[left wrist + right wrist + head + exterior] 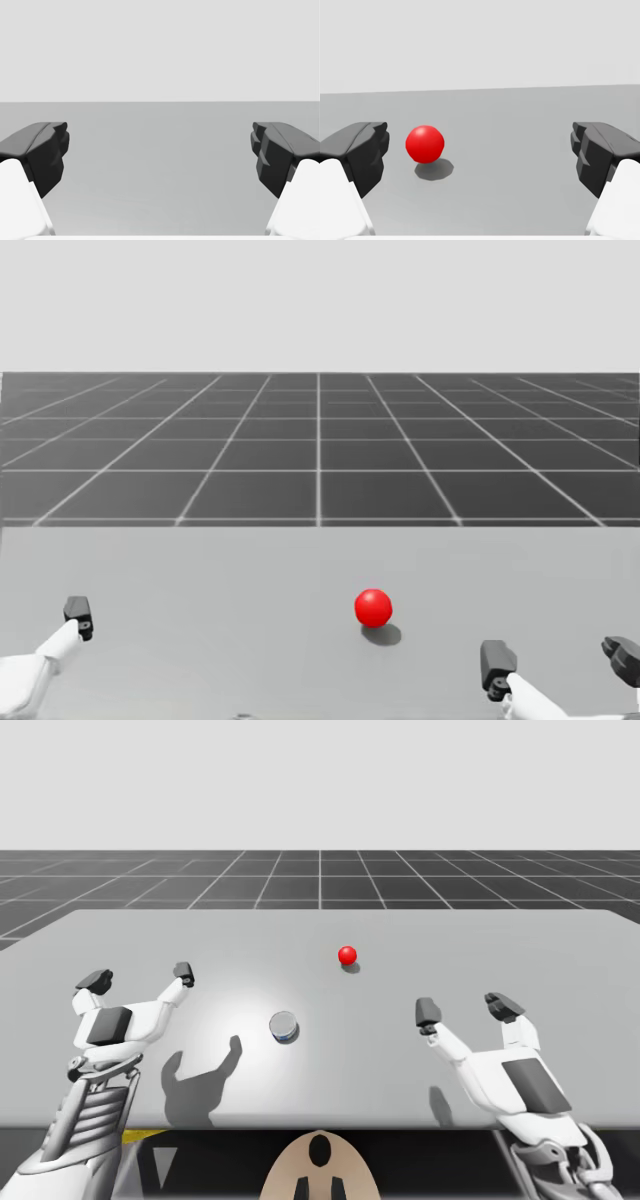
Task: Watch the red light. When it turns green, pick up the object.
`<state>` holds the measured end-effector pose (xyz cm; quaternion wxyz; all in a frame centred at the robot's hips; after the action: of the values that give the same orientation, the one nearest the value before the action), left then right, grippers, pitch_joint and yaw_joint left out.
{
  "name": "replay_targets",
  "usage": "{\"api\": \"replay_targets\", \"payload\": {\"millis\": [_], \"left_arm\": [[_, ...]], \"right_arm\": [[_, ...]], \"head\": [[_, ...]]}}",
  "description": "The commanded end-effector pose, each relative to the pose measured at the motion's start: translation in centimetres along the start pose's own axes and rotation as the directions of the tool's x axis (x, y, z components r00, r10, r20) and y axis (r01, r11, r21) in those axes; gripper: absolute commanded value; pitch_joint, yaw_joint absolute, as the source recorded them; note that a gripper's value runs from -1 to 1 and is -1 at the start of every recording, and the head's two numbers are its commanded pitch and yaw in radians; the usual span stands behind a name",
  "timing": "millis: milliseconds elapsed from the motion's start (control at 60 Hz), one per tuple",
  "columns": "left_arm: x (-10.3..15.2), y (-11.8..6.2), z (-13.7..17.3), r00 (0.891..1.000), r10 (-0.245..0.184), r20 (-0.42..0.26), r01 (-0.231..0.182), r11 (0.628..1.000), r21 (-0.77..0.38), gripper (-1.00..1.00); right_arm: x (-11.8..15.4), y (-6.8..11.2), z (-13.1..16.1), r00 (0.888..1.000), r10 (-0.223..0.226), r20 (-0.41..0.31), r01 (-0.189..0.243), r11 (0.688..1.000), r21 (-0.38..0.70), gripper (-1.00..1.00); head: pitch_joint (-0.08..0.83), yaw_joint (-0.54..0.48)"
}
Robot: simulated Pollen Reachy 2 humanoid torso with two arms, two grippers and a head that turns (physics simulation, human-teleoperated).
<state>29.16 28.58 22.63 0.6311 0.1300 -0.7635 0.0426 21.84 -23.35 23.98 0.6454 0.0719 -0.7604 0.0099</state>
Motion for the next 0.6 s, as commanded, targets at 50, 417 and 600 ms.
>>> {"api": "replay_targets", "payload": {"millis": [50, 417, 600], "left_arm": [[-0.03, -0.11, 0.0, 1.0, -0.012, -0.001, 0.012, 1.0, -0.004, -1.0], [-0.14, -0.23, -0.02, 1.0, -0.025, -0.006, 0.025, 1.0, -0.016, -1.0], [-0.1, -0.32, 0.03, 1.0, -0.02, -0.008, 0.02, 1.0, -0.019, -1.0]], "right_arm": [[-0.48, 0.51, -0.03, 1.0, -0.003, 0.012, 0.003, 0.999, -0.038, -1.0], [-0.56, 0.56, -0.03, 1.0, 0.006, 0.012, -0.006, 1.0, -0.029, -1.0], [-0.64, 0.6, 0.0, 1.0, 0.008, 0.013, -0.008, 1.0, -0.018, -1.0]], "head": [[0.303, -0.01], [0.439, -0.1], [0.455, -0.11]]}}
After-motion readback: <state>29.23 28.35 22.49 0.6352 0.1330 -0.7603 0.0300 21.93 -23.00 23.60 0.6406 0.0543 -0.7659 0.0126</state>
